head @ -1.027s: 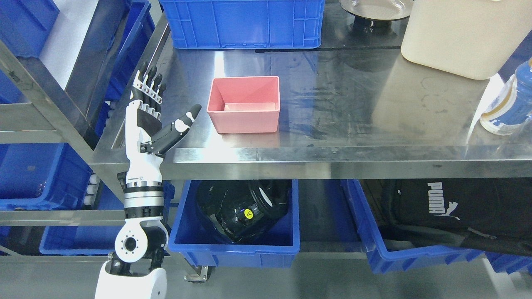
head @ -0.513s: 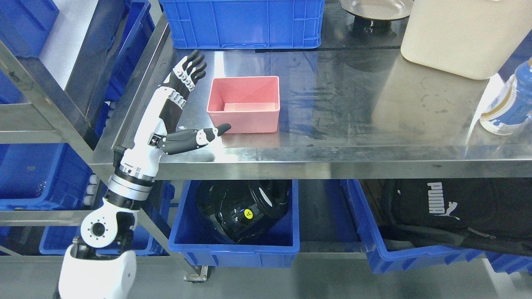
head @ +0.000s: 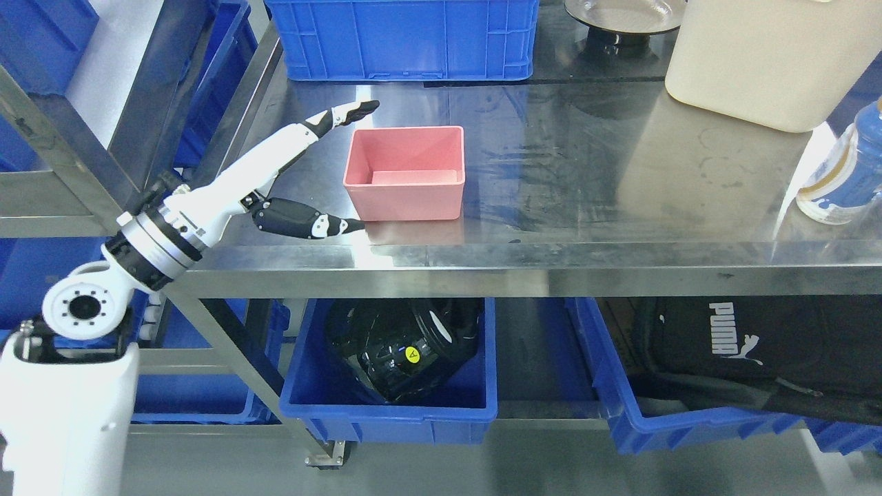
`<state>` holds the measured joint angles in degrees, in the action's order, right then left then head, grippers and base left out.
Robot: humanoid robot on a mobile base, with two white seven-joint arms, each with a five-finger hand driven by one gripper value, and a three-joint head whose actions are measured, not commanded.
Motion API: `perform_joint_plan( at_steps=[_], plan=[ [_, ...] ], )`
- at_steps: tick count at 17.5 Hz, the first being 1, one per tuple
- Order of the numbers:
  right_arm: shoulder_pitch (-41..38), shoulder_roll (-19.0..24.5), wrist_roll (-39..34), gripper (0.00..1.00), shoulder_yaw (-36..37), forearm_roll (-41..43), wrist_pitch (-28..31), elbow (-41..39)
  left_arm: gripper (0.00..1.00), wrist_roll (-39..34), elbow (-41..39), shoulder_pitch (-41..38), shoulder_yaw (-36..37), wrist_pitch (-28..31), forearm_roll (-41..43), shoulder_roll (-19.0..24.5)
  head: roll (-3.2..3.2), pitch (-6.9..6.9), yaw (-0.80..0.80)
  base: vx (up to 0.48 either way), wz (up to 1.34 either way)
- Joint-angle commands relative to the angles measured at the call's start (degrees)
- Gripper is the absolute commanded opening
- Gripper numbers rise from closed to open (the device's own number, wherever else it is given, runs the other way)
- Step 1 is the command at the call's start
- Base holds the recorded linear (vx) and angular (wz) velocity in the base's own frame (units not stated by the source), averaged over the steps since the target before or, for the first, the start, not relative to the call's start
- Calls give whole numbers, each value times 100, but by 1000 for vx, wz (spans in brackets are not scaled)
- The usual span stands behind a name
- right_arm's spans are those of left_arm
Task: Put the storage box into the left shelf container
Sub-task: 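Hook the left hand fingers over the near rim of the pink box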
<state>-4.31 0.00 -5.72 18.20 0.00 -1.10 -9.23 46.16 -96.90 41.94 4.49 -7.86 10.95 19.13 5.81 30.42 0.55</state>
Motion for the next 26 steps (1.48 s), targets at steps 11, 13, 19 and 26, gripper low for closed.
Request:
perform_joint_plan(
  at_steps=[11,13,19,26],
  plan=[
    [0,-100,-1959,100,0,-44,-5,0,94,912,873,1299,2223,1128,1206,-14,0,0,0,0,0],
    [0,-100,-1959,100,0,-44,-5,0,94,991,1023,1316,2276,1128,1409,-76,0,0,0,0,0],
    [0,-100,-1959,100,0,-44,-5,0,90,1000,1427,1580,2276,1243,1945,-392,0,0,0,0,0],
    [0,-100,-1959,100,0,-44,-5,0,85,1157,1630,1659,2381,1243,2060,-674,0,0,0,-3,17]
  ],
)
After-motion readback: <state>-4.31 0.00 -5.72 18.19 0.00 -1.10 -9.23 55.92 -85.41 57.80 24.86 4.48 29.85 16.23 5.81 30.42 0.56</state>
